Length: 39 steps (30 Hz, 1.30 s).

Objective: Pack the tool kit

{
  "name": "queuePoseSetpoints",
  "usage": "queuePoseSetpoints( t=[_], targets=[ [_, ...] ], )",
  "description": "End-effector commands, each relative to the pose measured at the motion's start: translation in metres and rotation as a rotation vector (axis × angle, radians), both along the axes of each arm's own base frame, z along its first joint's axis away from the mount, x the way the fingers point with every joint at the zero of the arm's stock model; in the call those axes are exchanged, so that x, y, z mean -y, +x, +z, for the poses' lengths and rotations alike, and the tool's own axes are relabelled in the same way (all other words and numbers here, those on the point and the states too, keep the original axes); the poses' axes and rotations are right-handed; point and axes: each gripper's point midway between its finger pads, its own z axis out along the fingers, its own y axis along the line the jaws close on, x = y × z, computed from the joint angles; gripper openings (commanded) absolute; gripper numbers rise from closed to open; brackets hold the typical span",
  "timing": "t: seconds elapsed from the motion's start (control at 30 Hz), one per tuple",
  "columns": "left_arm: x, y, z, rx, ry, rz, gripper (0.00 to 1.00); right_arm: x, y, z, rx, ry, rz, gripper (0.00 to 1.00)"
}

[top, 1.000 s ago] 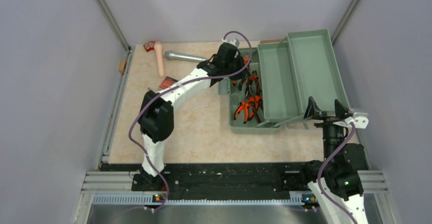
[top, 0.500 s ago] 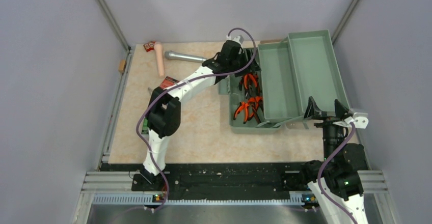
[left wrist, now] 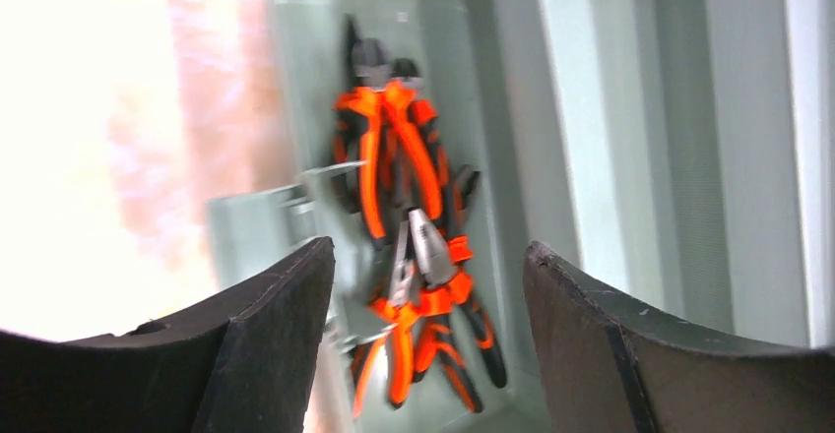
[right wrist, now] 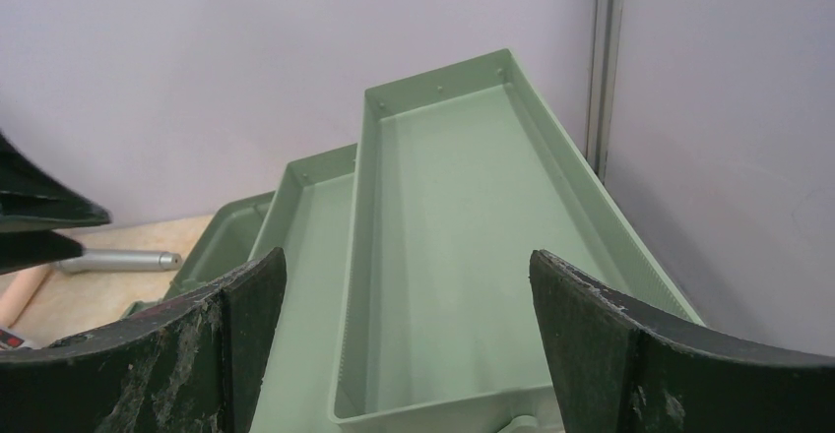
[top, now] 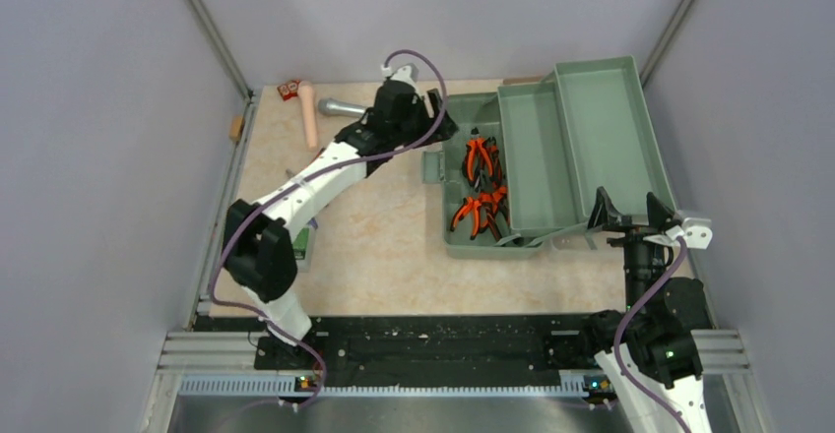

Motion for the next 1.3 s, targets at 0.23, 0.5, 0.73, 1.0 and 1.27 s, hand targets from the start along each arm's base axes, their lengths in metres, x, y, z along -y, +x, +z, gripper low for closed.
queuePoseSetpoints(
  t=[0.23,0.5,0.73,1.0,1.27],
  targets=[
    [-0.167,-0.028,-0.007,0.003,0.163,0.405,0.75,-0.002,-0.002,0.008,0.035,0.001,0.01,0.92],
    [-0.279,-0.049,-0.054,-0.104,0.371,0.661,0.75,-0.003,-0.001,0.008,0.033,-0.001,0.015,0.92],
    [-0.339,-0.058,-0.108,-0.269,0.476,0.807,0.74,-0.003,-0.001,0.007,0.031,-0.002,0.014,0.92],
    [-0.36,-0.049,-0.156,-0.407,0.453,0.833,0.62,-0.002,-0.001,0.007,0.031,-0.002,0.011,0.92],
    [-0.371,-0.053,-0.194,-0.52,0.368,0.83,0.51,-0.002,-0.001,0.006,0.029,-0.004,0.011,0.92]
  ],
)
